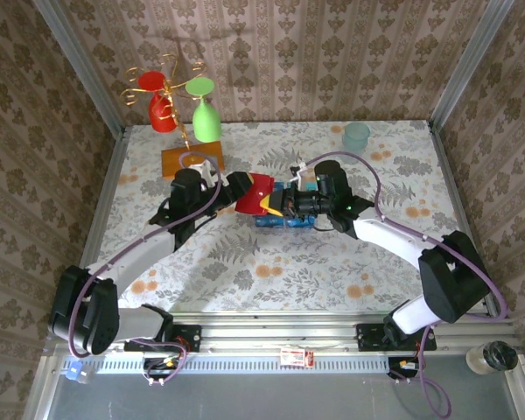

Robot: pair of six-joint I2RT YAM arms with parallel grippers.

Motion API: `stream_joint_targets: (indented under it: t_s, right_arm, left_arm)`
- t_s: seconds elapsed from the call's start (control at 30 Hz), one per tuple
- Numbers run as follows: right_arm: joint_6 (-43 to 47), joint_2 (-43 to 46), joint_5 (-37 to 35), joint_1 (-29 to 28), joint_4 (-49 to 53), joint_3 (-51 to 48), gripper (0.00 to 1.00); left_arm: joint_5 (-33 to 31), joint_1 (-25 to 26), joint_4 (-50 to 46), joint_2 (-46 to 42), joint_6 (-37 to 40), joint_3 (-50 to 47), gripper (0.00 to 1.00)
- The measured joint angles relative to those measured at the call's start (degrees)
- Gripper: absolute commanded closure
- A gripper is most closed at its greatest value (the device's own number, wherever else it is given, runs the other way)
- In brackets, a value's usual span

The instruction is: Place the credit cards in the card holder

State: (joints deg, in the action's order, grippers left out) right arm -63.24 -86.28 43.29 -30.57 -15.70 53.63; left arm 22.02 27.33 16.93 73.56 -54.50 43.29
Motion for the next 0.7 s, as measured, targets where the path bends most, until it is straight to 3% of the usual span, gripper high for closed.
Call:
stream_joint_targets:
  t_s: [0.7]
  right_arm:
    - [-1.5, -1.8, 0.5, -1.0, -1.7, 0.0, 1.0]
  left_arm:
    - [1.2, 0.4, 8.0, 0.8, -3.4, -2.3, 0.6]
